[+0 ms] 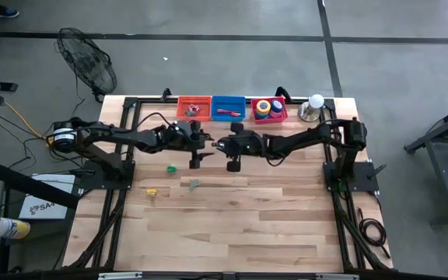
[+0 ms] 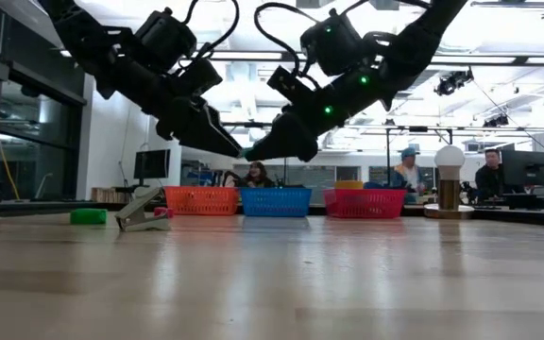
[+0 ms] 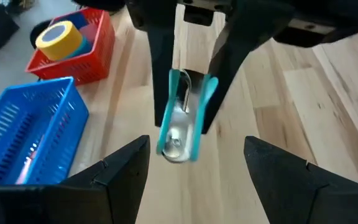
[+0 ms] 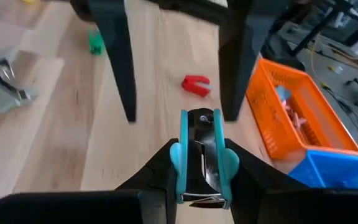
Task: Pick and place Stapler, Stapler remover, tape
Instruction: Put the green staple remover into the orange bin
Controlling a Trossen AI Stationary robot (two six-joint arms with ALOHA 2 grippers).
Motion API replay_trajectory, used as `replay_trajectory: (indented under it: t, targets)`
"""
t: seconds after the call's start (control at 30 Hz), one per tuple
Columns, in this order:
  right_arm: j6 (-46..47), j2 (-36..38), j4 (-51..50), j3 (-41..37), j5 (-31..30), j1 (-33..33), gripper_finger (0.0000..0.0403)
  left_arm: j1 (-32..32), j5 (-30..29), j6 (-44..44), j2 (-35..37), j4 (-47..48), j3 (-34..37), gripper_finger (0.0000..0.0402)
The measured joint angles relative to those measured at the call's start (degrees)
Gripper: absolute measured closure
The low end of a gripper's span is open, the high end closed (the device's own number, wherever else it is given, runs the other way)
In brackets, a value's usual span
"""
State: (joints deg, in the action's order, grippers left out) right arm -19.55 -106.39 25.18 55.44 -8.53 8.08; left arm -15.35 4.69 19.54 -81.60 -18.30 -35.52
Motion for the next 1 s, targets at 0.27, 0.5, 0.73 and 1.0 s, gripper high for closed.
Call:
replay_trajectory:
  t: [0.27,0.5,0.73,1.0]
  targets:
    - [0.13,0.00,0.50,0.00,2.90,-0.16,0.0316,0.00,-0.59,2.64,0.00,0.09,-2.26,0.0144]
    - [0.19,-0.02,1.94,0.00,2.70,-0.14,0.0316,0.00,0.84,2.70,-0.04,3.47,-2.39,0.0144]
    - [1.42,0.18,2.09,0.00,2.97,-0.14,0.0316,-0.02,0.04,2.50,-0.04,3.92,-2.39,0.0144]
    - [0.58,0.26,2.13,0.00,2.97,-0.14,0.0316,0.00,-2.04,1.19,-0.04,3.93,-2.37,0.0144]
